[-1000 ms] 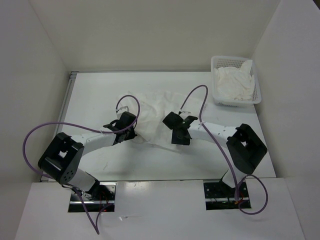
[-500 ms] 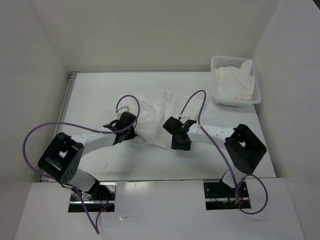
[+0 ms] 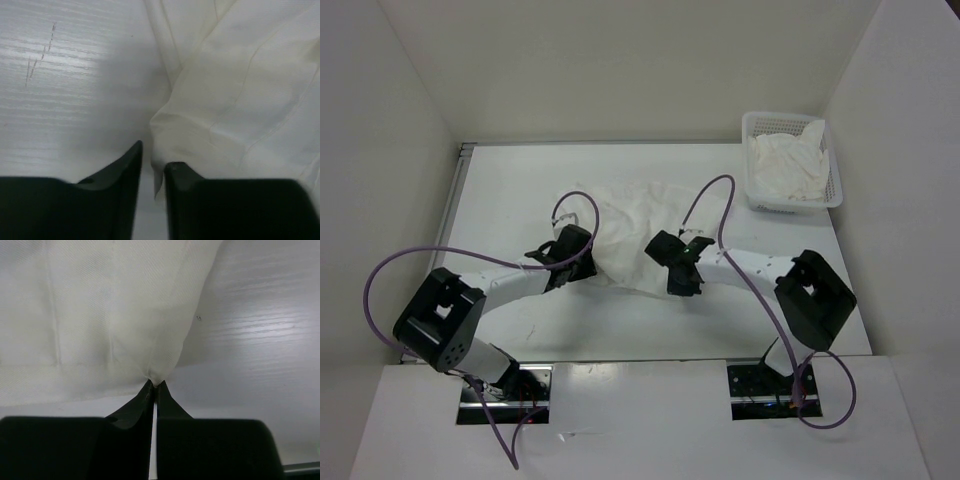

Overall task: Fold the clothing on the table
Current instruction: Fold the skirt

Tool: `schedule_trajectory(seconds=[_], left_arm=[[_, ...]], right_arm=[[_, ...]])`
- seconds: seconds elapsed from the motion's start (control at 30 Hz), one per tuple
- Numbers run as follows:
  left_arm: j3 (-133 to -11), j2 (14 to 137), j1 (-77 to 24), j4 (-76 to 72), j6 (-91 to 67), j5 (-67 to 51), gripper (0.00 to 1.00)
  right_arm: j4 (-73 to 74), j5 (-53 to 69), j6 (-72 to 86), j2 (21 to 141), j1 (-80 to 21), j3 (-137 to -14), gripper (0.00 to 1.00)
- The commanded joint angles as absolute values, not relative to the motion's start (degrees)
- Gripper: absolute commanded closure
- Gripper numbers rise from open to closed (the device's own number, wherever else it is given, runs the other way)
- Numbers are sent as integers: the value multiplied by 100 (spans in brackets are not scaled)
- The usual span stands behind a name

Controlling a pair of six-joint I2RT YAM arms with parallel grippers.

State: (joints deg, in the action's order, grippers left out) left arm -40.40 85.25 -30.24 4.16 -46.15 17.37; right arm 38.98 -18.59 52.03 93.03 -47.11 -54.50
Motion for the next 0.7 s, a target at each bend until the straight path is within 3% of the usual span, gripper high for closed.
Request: schedule_trajectory(seconds=[0.0,0.07,0.1,0.5,0.67], left_arm=[[-3842,8139,-3023,54,-4491,1443,32],[-3735,7929,-3102,-254,-4334,986,6],[-3674,7867,-3181,-316,-4333,932,0],[-3296,7743,-3744,-861,-4307,352,0],[-3296,7673,-3797,-861,-4307,290,0]], right_arm=[[4561,-2452,5221,8589,-4755,-6090,99],[4762,-2504,5098,8421,-4755,-6405,99],[4764,-2505,5098,8298,-4703,-6486,99],[4641,-2355,5116,7612,-4474,-6670,99],[4588,-2847,4598,7383,-4474,-8004,99]])
